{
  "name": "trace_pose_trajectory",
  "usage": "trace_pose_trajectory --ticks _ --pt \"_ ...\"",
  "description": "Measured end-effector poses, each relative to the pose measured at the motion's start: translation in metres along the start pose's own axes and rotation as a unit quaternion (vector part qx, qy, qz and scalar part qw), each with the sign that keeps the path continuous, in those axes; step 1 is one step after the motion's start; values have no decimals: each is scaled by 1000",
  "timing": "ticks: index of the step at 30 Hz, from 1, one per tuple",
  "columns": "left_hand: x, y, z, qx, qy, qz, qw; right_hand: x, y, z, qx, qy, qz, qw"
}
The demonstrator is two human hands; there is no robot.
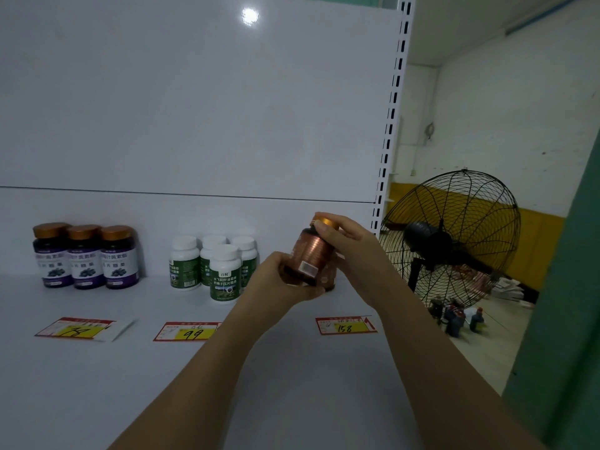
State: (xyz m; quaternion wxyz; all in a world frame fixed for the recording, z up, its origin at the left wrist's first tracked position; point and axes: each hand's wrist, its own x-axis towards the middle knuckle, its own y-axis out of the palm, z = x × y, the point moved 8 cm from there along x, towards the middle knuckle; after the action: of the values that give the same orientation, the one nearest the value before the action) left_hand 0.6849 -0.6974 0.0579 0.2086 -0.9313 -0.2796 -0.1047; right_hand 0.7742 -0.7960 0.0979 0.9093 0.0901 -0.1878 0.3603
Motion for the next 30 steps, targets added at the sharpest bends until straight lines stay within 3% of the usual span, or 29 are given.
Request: trace_pose_trajectory --ticks 5,11,16,20,24,30 --pt "-5 10 0 -35 -24 85 995 1 -2 1 85 15 31 996" --pt "-4 -2 -4 1 -3 -1 1000 0 8 -6 15 32 34 999" --pt "-3 4 2 -27 -25 52 998 3 -4 -11 27 48 0 999" --pt "-2 3 4 -26 -15 54 998 3 2 -15 5 55 37 998" --pt "4 -5 5 -25 13 16 999 -2 17 -2 -2 14 108 994" --pt "2 -31 -5 -8 140 -111 984 -14 41 18 -41 -77 182 979"
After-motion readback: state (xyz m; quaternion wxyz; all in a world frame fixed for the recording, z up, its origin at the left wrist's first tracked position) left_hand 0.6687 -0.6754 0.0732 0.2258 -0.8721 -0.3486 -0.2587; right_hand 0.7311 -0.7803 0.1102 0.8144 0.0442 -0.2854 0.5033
